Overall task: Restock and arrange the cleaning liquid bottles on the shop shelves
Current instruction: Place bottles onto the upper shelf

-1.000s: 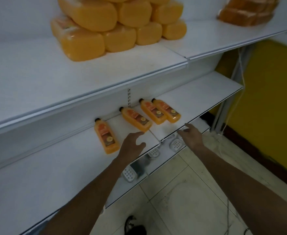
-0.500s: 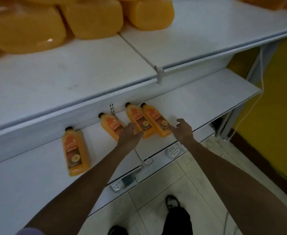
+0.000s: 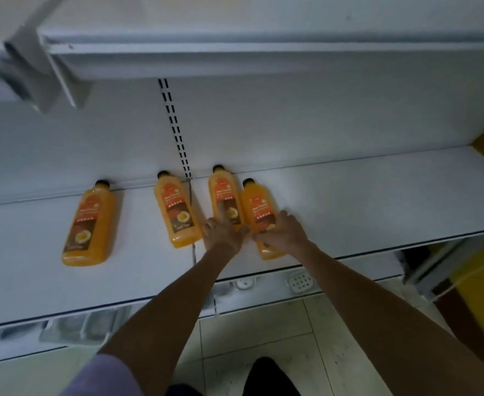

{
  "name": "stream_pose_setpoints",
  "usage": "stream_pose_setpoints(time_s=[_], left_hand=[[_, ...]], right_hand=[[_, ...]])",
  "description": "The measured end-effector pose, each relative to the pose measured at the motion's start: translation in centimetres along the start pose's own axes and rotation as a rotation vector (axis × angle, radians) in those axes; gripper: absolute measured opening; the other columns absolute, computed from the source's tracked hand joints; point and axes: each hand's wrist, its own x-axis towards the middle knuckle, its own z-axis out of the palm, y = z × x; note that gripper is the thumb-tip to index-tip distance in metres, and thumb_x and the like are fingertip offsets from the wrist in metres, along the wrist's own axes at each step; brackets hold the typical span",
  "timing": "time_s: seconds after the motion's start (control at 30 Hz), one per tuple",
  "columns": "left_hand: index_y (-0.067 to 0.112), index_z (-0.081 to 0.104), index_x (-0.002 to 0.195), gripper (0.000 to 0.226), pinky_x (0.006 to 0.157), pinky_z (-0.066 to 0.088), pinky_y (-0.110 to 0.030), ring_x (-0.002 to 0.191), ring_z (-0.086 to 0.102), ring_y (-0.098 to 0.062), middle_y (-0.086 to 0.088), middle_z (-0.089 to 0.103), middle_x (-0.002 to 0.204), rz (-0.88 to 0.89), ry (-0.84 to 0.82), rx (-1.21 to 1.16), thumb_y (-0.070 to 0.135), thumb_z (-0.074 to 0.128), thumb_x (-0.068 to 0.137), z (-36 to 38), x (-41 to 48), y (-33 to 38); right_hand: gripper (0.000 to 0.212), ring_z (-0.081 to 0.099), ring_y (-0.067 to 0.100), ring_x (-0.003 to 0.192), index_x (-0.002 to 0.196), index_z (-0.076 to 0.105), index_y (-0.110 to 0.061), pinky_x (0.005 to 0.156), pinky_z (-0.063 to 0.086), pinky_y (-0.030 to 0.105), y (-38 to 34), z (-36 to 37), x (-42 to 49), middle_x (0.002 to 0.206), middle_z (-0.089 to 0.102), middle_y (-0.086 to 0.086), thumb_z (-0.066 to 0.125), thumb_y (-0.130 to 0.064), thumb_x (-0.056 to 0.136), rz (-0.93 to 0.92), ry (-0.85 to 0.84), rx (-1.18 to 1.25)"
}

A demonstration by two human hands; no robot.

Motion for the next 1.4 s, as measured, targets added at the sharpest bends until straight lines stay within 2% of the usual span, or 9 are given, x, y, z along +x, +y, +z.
stream_pose_setpoints(time_s=[0.17, 0.3, 0.4, 0.53, 0.7, 0.8, 0.9, 1.07, 1.4], left_hand=[[0.013, -0.005, 0.147, 0.117, 0.110, 0.030, -0.049, 0.136, 0.028, -0.038, -0.020, 0.023, 0.148, -0.286, -0.054, -0.063, 0.039, 0.079, 0.070, -0.1, -0.8, -0.1], [0.011, 0.027, 0.136, 0.102, 0.098, 0.046, -0.044, 0.119, 0.049, -0.033, -0.010, 0.046, 0.130, -0.338, -0.229, -0.304, 0.026, 0.087, 0.055, -0.3, -3.9, -1.0], [0.013, 0.044, 0.126, 0.108, 0.085, 0.054, -0.045, 0.102, 0.059, -0.031, -0.010, 0.058, 0.121, -0.306, -0.274, -0.396, 0.032, 0.087, 0.029, -1.0, -6.9, -1.7], [0.008, 0.047, 0.118, 0.065, 0.072, 0.050, -0.031, 0.096, 0.058, -0.025, -0.010, 0.058, 0.113, -0.292, -0.281, -0.469, 0.018, 0.083, 0.064, -3.3, -11.5, -3.3], [0.018, 0.055, 0.086, 0.040, 0.075, 0.048, -0.031, 0.082, 0.057, -0.022, -0.008, 0.060, 0.094, -0.184, -0.187, -0.577, 0.004, 0.080, 0.058, -8.5, -17.0, -8.6], [0.015, 0.057, 0.109, 0.068, 0.089, 0.048, -0.040, 0.098, 0.058, -0.027, -0.011, 0.062, 0.112, -0.186, -0.056, -0.642, 0.011, 0.085, 0.047, -12.1, -20.3, -13.6], [0.008, 0.051, 0.122, 0.084, 0.084, 0.048, -0.039, 0.098, 0.057, -0.026, -0.013, 0.061, 0.117, -0.172, 0.109, -0.682, 0.023, 0.083, 0.046, -16.3, -24.1, -18.4], [0.019, 0.023, 0.144, 0.098, 0.102, 0.041, -0.047, 0.122, 0.047, -0.031, -0.011, 0.044, 0.137, -0.168, 0.322, -0.725, 0.013, 0.083, 0.067, -23.4, -29.3, -26.5], [0.019, 0.019, 0.143, 0.093, 0.082, 0.047, -0.034, 0.105, 0.049, -0.021, -0.007, 0.045, 0.124, -0.265, 0.477, -0.797, 0.010, 0.079, 0.072, -30.4, -31.8, -38.5]], right_hand=[[0.080, 0.060, 0.023, 0.101, 0.120, 0.047, -0.014, 0.088, 0.051, 0.037, 3.2, -1.4, -1.6, 0.114, 0.057, 0.006, 0.079, -0.053, 0.058, 0.043, -0.122, 0.054], [0.078, 0.061, 0.015, 0.080, 0.118, 0.047, -0.012, 0.068, 0.050, 0.027, 4.6, -2.5, -3.2, 0.106, 0.062, 0.005, 0.085, -0.041, 0.056, 0.082, -0.139, 0.168], [0.084, 0.061, 0.019, 0.086, 0.124, 0.044, -0.010, 0.065, 0.047, 0.026, 4.6, -3.3, -5.6, 0.111, 0.059, 0.007, 0.086, -0.039, 0.057, 0.126, -0.152, 0.218], [0.078, 0.058, 0.023, 0.095, 0.124, 0.040, -0.013, 0.076, 0.047, 0.031, 3.2, -3.5, -9.3, 0.115, 0.055, 0.007, 0.083, -0.036, 0.064, 0.059, -0.141, 0.223], [0.074, 0.057, 0.022, 0.096, 0.129, 0.038, -0.022, 0.076, 0.045, 0.031, -1.7, -1.7, -13.9, 0.116, 0.056, 0.003, 0.079, -0.039, 0.070, -0.132, -0.123, 0.273], [0.069, 0.056, 0.022, 0.097, 0.130, 0.038, -0.024, 0.076, 0.042, 0.030, -5.5, 1.2, -17.3, 0.120, 0.056, 0.003, 0.076, -0.040, 0.074, -0.200, -0.156, 0.310], [0.082, 0.054, 0.027, 0.113, 0.144, 0.025, -0.032, 0.085, 0.041, 0.031, -9.8, 4.8, -20.6, 0.133, 0.051, 0.004, 0.072, -0.044, 0.077, -0.282, -0.172, 0.335], [0.087, 0.049, 0.024, 0.123, 0.148, 0.015, -0.040, 0.093, 0.037, 0.031, -18.0, 10.7, -25.8, 0.143, 0.045, -0.001, 0.069, -0.044, 0.080, -0.507, -0.305, 0.237], [0.086, 0.047, 0.026, 0.126, 0.149, 0.011, -0.040, 0.093, 0.041, 0.033, -31.2, 21.8, -30.0, 0.147, 0.040, 0.001, 0.067, -0.040, 0.084, -0.771, -0.507, -0.026]])
